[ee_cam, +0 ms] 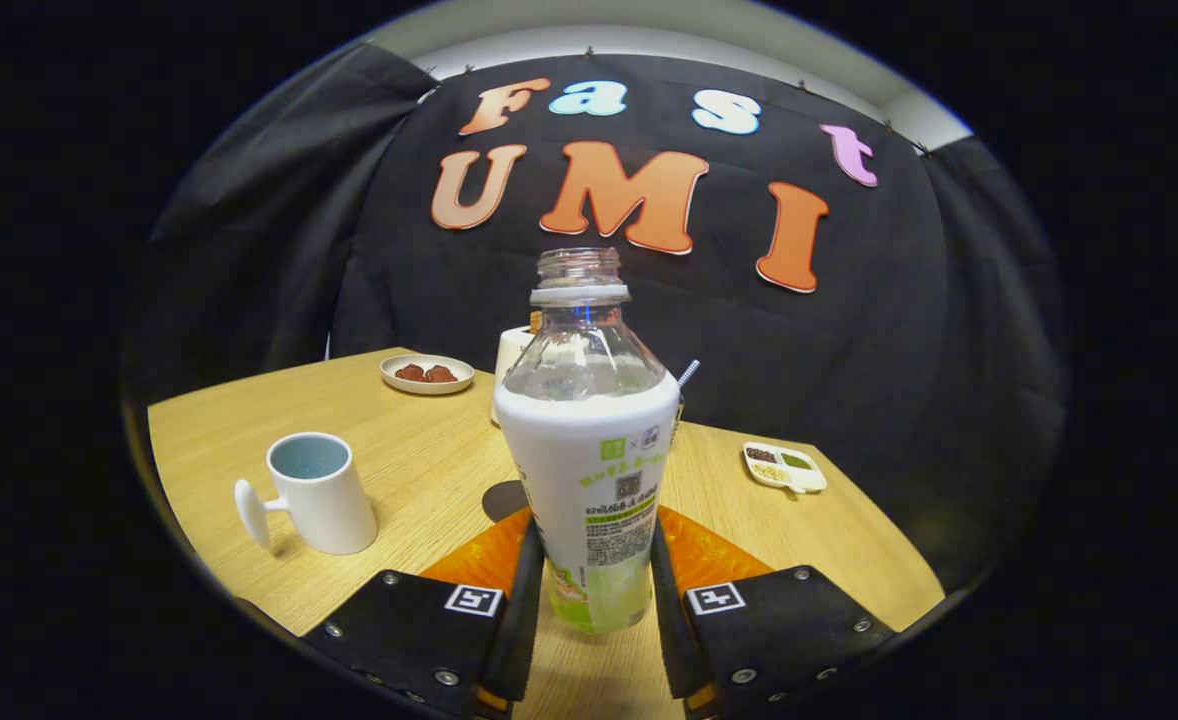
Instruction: Take the bottle from table, then pour the juice into the cup, finally place the bottle on the coaster
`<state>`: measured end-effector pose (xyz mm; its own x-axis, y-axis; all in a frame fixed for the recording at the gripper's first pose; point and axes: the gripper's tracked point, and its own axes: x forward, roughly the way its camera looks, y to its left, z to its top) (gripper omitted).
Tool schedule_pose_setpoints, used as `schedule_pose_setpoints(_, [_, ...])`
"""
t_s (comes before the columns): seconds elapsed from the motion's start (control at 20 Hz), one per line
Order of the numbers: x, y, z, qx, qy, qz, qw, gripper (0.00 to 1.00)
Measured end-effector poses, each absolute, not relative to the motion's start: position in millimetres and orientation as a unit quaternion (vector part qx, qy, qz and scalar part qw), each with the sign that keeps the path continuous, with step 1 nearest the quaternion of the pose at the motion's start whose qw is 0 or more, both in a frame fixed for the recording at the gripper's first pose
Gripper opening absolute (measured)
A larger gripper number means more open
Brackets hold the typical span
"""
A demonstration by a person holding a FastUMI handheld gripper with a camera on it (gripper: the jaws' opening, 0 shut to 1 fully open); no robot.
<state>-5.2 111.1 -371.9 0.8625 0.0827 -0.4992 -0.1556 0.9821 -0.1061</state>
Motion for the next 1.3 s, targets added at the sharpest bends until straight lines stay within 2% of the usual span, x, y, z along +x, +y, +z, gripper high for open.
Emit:
schedule_pose_setpoints(0.5, [6, 148, -364, -0.254, 0.24, 0.114, 0.93, 0.52])
schedule_pose_setpoints(1.3, [2, 170, -358, -0.496, 0.183, 0.136, 0.838, 0.52])
